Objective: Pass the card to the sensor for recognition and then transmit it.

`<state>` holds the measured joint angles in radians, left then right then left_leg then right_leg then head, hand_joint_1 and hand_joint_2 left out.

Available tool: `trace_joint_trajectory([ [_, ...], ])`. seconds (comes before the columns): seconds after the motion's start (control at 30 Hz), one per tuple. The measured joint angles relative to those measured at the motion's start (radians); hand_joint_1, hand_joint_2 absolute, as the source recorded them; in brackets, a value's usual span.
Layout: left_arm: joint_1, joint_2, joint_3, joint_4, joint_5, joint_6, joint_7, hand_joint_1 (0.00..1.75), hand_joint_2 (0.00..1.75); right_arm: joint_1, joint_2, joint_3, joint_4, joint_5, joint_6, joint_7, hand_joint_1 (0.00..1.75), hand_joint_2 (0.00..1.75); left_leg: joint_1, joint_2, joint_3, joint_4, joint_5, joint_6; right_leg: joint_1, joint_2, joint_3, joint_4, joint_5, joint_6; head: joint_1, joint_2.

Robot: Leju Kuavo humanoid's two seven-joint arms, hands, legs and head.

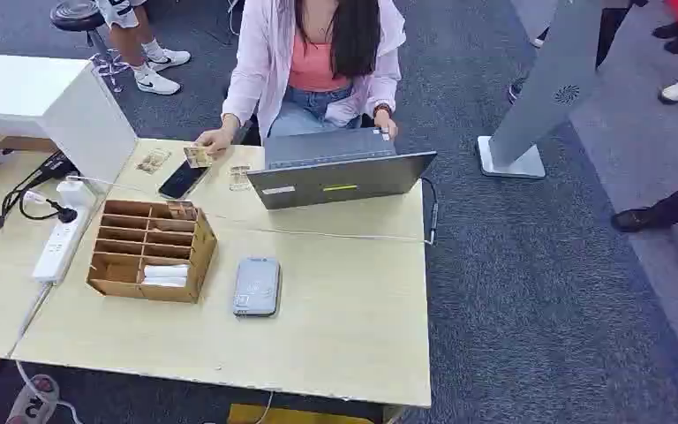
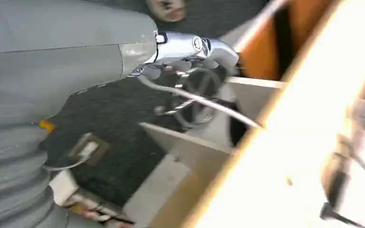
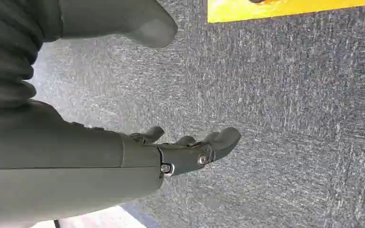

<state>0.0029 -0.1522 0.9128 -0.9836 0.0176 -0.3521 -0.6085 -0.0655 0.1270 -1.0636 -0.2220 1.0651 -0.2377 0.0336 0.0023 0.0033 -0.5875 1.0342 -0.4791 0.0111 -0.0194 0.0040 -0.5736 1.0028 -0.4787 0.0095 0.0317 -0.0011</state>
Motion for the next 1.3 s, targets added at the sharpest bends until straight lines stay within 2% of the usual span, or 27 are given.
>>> trace_joint_trajectory([
  [0.2, 0.017, -0.007, -0.087, -0.208, 0.019, 0.045, 0.005, 0.00, 1.75, -0.003, 0.003, -0.002, 0.005, 0.027, 0.004, 0.005, 0.00, 1.75, 0.000, 0.000, 0.000, 0.000, 0.000, 0.000, 0.000, 0.000, 0.000, 0.000, 0.000, 0.000, 0.000, 0.000],
  [0.43, -0.031, 0.047, -0.243, -0.375, -0.015, 0.150, 0.043, 0.00, 1.75, -0.006, 0.003, -0.001, 0.006, 0.070, 0.018, 0.009, 0.00, 1.75, 0.000, 0.000, 0.001, 0.000, 0.001, -0.001, 0.000, 0.000, 0.000, 0.000, 0.001, 0.000, 0.000, 0.000],
  [0.77, -0.157, 0.154, -0.477, -0.471, -0.155, 0.326, 0.125, 0.00, 1.75, -0.013, 0.006, 0.005, 0.011, 0.121, 0.039, 0.009, 0.00, 1.75, 0.000, 0.000, 0.000, 0.000, 0.002, -0.001, 0.000, 0.000, 0.001, 0.001, 0.002, -0.001, 0.000, 0.000],
  [0.87, -0.174, 0.170, -0.508, -0.488, -0.177, 0.353, 0.130, 0.00, 1.75, -0.014, 0.007, 0.005, 0.011, 0.129, 0.039, 0.009, 0.00, 1.75, 0.000, 0.002, 0.002, 0.000, 0.002, -0.002, 0.000, 0.003, -0.001, 0.000, 0.002, -0.002, -0.002, 0.000],
  [1.03, -0.230, 0.223, -0.608, -0.519, -0.242, 0.432, 0.170, 0.00, 1.75, -0.018, 0.008, 0.008, 0.013, 0.151, 0.043, 0.009, 0.00, 1.75, 0.000, 0.002, 0.001, 0.000, 0.002, -0.002, 0.000, 0.002, 0.000, 0.000, 0.003, -0.002, -0.001, 0.000],
  [1.17, -0.287, 0.257, -0.675, -0.518, -0.330, 0.489, 0.214, 0.00, 1.75, -0.019, 0.010, 0.010, 0.015, 0.165, 0.054, 0.009, 0.00, 1.75, 0.000, 0.002, 0.001, 0.000, 0.002, -0.002, 0.000, 0.002, -0.001, 0.000, 0.003, -0.002, -0.001, 0.000],
  [1.3, -0.362, 0.280, -0.735, -0.485, -0.421, 0.504, 0.261, 0.00, 1.75, -0.020, 0.010, 0.017, 0.016, 0.174, 0.057, 0.009, 0.00, 1.75, 0.000, 0.002, 0.001, 0.000, 0.002, -0.002, 0.000, 0.002, -0.001, 0.000, 0.003, -0.002, 0.000, 0.000],
])
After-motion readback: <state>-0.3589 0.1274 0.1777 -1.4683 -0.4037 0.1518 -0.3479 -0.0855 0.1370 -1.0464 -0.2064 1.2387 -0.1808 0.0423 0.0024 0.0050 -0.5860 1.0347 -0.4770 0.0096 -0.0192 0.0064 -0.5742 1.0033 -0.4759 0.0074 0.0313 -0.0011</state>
